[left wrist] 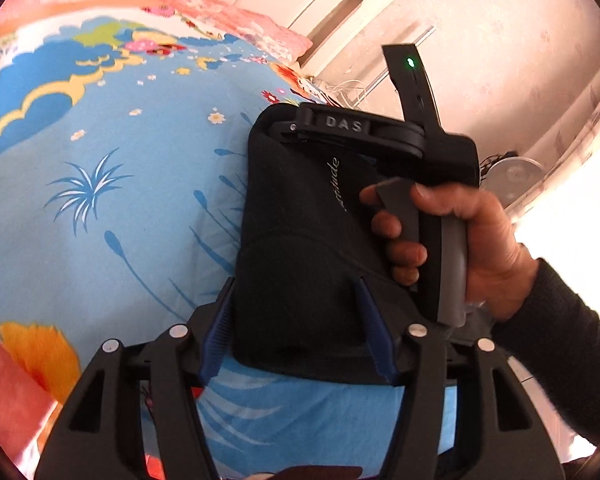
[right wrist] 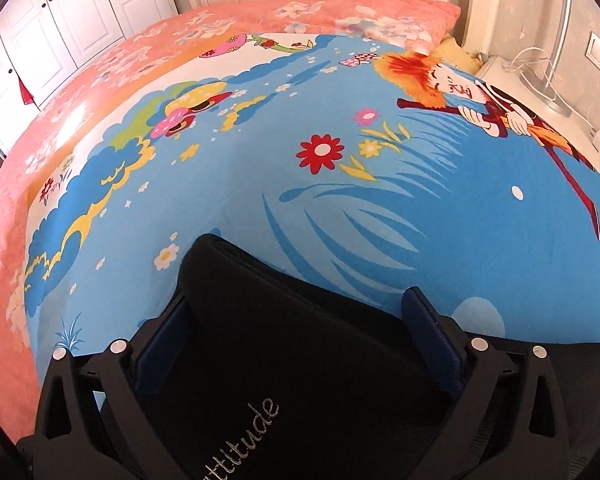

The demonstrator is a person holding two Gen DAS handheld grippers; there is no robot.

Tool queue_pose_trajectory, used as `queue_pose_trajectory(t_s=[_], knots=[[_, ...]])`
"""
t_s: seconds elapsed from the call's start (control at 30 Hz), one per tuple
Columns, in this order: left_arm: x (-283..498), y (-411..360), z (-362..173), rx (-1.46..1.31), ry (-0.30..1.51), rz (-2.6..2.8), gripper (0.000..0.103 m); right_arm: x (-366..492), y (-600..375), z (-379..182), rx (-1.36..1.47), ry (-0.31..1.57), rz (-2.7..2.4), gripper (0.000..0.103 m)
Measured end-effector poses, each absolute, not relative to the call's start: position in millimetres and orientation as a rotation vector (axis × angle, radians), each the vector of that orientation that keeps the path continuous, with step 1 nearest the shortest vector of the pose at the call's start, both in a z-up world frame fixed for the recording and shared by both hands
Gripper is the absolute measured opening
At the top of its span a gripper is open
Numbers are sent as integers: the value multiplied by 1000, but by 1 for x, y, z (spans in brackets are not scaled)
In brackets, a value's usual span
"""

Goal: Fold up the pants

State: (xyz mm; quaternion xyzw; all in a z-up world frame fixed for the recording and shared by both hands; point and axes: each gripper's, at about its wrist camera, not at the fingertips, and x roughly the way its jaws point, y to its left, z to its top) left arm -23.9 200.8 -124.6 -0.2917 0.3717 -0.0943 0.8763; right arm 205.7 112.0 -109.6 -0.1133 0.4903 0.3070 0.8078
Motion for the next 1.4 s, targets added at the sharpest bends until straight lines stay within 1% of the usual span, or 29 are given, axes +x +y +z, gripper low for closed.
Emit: queue_pose_trajectory(t_s=[0.03,0.13,0.23,0.27,0.4,0.57,0.7,0.8,0.9,1.1,1.17,1.2,1.27,1.3,1.33,1.37,1.4], knots=[[-25,199,-124,-612,770,-184,60,206,113,-110,-240,1047,658,97],[-24,201,-126,-641,774,-151,51,205,112,-109,-238,1037,656,97],[-27,195,-120,-603,771,-124,42,205,112,-107,-243,1040,654,97],[-26,194,-119,-589,769,-117,40,206,111,-106,-233,1051,655,97],[-29,190,-116,-564,763,-94,38,208,112,-88,-221,1115,590,97],[-31,180,-108,-490,751,-53,35,200,119,-43,-252,1161,598,98],[-30,167,-100,-415,740,-9,34,201,122,-26,-247,1217,569,98],[-31,160,-95,-375,734,15,34,197,133,-30,-294,1268,529,98],[-32,153,-91,-326,726,42,34,186,154,-48,-392,1306,503,98],[-37,131,-80,-192,685,94,33,168,180,-86,-569,1298,392,98],[-38,125,-75,-165,665,100,32,167,180,-93,-610,1270,351,82],[-38,124,-75,-158,663,101,32,169,176,-95,-616,1252,314,69],[-38,128,-75,-183,664,94,32,168,171,-91,-606,1228,334,59],[-38,131,-76,-207,664,86,33,168,169,-89,-609,1215,344,53],[-38,138,-78,-259,661,69,36,169,164,-86,-589,1212,361,47],[-38,145,-80,-315,660,52,47,171,159,-84,-564,1214,372,44],[-39,153,-83,-381,658,35,54,174,154,-83,-536,1217,383,41]])
